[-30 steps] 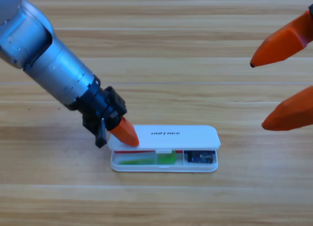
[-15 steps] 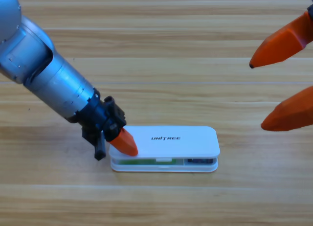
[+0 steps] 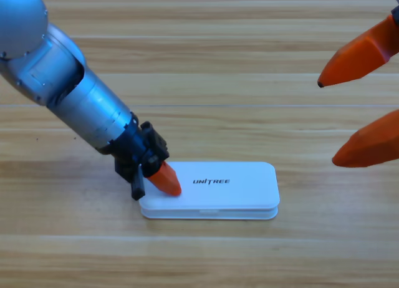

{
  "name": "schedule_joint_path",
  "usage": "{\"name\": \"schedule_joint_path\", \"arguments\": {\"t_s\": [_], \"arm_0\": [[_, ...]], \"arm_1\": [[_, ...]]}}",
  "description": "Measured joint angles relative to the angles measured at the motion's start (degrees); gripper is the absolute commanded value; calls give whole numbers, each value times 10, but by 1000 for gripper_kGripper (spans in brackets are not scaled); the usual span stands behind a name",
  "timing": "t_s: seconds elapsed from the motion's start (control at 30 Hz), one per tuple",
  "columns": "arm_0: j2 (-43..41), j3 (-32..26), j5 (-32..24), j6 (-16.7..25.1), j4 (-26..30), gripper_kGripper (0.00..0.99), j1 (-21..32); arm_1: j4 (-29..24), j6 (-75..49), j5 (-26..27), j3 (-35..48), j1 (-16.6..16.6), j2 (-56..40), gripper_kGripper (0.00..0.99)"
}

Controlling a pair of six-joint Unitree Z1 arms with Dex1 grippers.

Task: Clean up eraser and pencils

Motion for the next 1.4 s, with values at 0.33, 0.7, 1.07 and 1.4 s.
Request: {"name": "schedule_joint_path", "arguments": {"t_s": [0.33, 0.7, 1.07, 1.4], "arm_0": [[9, -4, 1, 0, -2, 0, -6], [11, -3, 9, 0, -18, 0, -28], [-29, -167, 26, -24, 151, 990, -1], [-190, -299, 96, -110, 154, 990, 175]], "arm_1": [[0, 0, 0, 0, 0, 0, 976], [0, 0, 0, 0, 0, 1, 976], [0, 0, 0, 2, 0, 3, 976], [0, 0, 0, 2, 0, 3, 976]]}}
